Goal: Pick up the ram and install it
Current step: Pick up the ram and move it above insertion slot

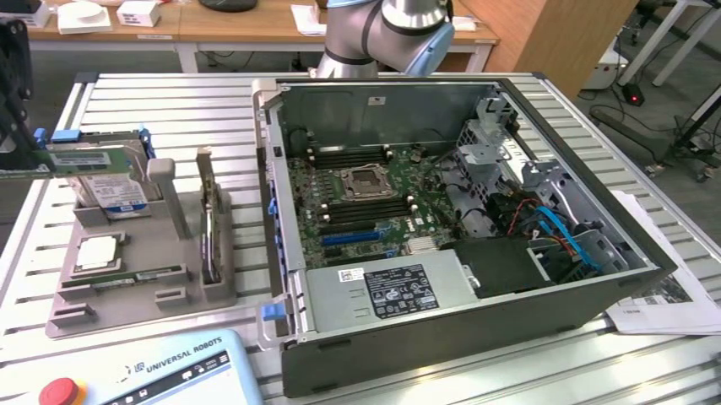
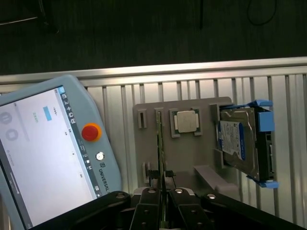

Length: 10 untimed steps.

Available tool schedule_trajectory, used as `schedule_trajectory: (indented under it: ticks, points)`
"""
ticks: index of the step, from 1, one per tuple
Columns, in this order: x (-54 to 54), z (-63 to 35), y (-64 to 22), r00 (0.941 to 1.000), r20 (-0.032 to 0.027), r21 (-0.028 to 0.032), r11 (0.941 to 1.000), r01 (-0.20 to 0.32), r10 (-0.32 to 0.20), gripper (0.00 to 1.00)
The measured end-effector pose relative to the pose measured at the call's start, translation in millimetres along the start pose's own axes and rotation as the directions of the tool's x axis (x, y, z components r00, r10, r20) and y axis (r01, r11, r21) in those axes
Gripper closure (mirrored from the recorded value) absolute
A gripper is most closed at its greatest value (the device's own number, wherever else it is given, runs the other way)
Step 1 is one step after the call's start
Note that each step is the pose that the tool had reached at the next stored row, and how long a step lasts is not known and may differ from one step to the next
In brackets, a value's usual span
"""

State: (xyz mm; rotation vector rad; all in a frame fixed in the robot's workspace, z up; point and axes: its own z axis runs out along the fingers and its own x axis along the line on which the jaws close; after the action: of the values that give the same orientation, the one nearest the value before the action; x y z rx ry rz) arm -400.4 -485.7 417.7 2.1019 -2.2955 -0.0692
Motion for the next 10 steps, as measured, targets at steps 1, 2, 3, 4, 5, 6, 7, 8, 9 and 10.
schedule_trajectory:
  ticks: [1, 2, 3, 4, 5, 6, 7, 8, 9, 10]
  points:
    - [-0.8, -0.1, 0.1, 1.0000, -0.0011, 0.0001, 1.0000, -0.001, 0.001, 0.87]
    - [-1.4, -0.2, 0.2, 1.0000, -0.0019, 0.0002, 1.0000, -0.001, 0.001, 0.87]
    - [-1.6, -0.2, 0.1, 1.0000, -0.0022, 0.0003, 1.0000, -0.001, 0.001, 0.87]
    - [-1.6, -0.2, 0.1, 1.0000, -0.0023, 0.0003, 1.0000, -0.001, 0.001, 0.87]
    - [-1.6, -0.2, 0.1, 1.0000, -0.0024, 0.0003, 1.0000, -0.001, 0.001, 0.87]
    - [-1.7, -0.2, 0.2, 1.0000, -0.0023, 0.0002, 1.0000, -0.001, 0.001, 0.87]
    - [-1.7, -0.2, 0.2, 1.0000, -0.0023, 0.0003, 1.0000, -0.001, 0.001, 0.87]
    - [-1.8, -1.0, 0.2, 1.0000, -0.0023, 0.0003, 1.0000, -0.001, 0.001, 0.87]
    - [-1.8, -3.2, 0.3, 1.0000, -0.0023, 0.0002, 1.0000, -0.001, 0.001, 0.87]
    - [-1.8, -6.2, 0.5, 1.0000, -0.0023, 0.0002, 1.0000, -0.001, 0.001, 0.87]
